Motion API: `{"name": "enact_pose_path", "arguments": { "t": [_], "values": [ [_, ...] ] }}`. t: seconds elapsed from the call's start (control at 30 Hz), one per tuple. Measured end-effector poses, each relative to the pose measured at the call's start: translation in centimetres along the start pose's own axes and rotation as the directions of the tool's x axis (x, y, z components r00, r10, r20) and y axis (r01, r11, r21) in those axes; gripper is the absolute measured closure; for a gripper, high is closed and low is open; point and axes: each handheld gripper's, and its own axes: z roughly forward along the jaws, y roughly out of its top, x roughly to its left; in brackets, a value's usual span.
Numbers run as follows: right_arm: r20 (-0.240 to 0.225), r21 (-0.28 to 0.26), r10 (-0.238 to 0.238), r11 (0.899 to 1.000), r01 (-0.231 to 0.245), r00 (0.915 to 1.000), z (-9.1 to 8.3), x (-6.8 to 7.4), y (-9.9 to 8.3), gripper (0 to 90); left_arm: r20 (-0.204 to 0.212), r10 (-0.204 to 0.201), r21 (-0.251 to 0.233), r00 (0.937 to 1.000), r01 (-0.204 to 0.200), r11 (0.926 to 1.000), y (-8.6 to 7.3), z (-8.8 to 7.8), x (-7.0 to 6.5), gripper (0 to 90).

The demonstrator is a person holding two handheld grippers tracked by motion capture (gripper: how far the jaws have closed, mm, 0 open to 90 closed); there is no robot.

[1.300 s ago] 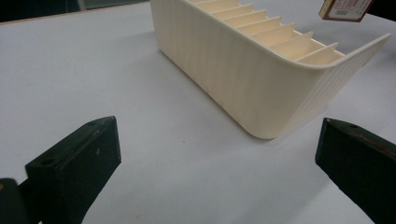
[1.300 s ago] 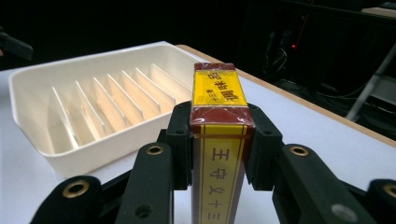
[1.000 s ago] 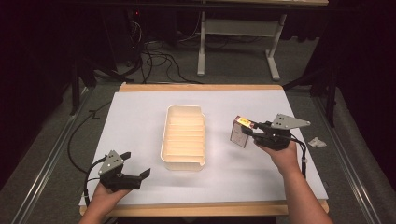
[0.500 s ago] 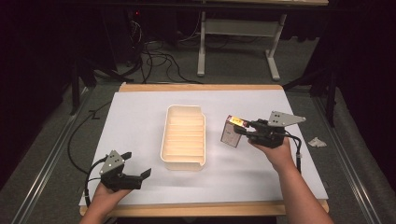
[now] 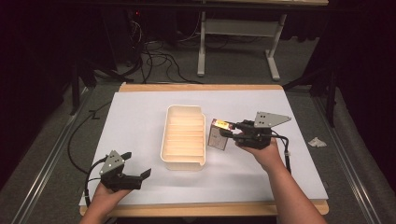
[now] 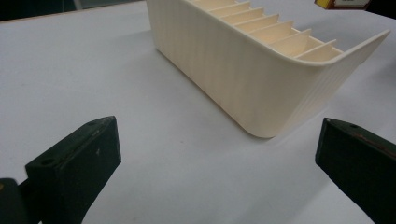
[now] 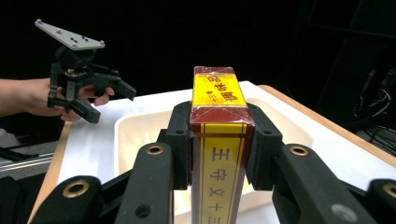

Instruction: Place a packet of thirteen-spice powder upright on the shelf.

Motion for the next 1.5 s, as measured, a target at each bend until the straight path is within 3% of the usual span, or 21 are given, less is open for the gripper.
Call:
{"name": "enact_pose_path", "arguments": {
  "t": [0.63, 1.0, 1.5],
  "values": [
    [-0.07, -0.006, -0.015, 1.0, 0.015, 0.9974, 4.3, 2.3, 0.5, 68.6, 0.003, 0.001, -0.007, 1.0, -0.001, 1.0, 0.1, -0.2, -0.1, 0.8],
    [-0.127, -0.003, -0.035, 0.999, 0.035, 0.9913, 7.1, 3.5, 1.4, 68.6, 0.006, 0.002, -0.001, 1.0, -0.002, 1.0, 0.0, -0.2, -0.1, 0.7],
    [-0.158, -0.013, -0.036, 0.999, 0.034, 0.9867, 8.0, 4.5, 1.3, 68.6, 0.009, 0.002, 0.0, 1.0, -0.002, 1.0, -0.1, -0.2, -0.2, 0.7]
  ]
}}
